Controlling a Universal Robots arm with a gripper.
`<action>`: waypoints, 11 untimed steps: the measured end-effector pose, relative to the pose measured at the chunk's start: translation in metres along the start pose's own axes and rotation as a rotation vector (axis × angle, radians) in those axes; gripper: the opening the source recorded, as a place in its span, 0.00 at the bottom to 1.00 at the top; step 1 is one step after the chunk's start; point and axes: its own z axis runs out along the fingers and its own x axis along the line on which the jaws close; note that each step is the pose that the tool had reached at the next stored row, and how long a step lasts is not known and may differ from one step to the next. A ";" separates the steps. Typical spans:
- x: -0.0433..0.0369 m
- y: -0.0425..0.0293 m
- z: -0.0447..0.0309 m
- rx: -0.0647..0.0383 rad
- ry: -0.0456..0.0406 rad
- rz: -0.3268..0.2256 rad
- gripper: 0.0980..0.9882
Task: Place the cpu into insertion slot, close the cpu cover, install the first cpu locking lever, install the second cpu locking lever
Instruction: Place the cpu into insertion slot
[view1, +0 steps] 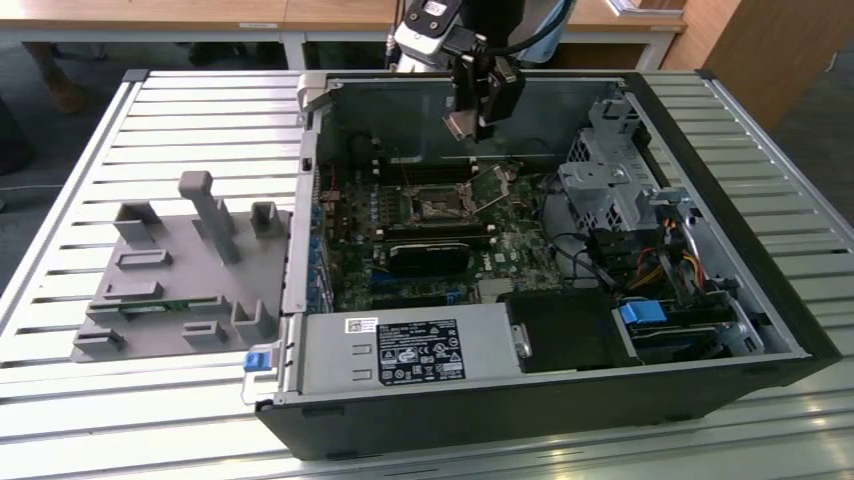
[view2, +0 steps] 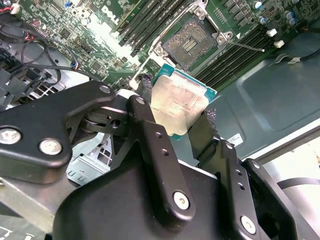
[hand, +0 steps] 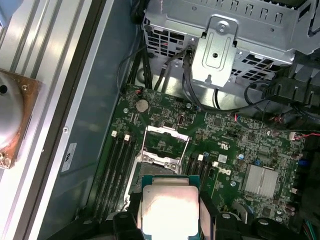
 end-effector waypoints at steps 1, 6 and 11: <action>0.0000 0.0000 0.0005 0.000 -0.0001 0.001 0.50; 0.0000 -0.0002 0.0022 0.001 -0.0004 0.005 0.50; -0.0001 -0.0003 0.0040 0.001 -0.0009 0.010 0.50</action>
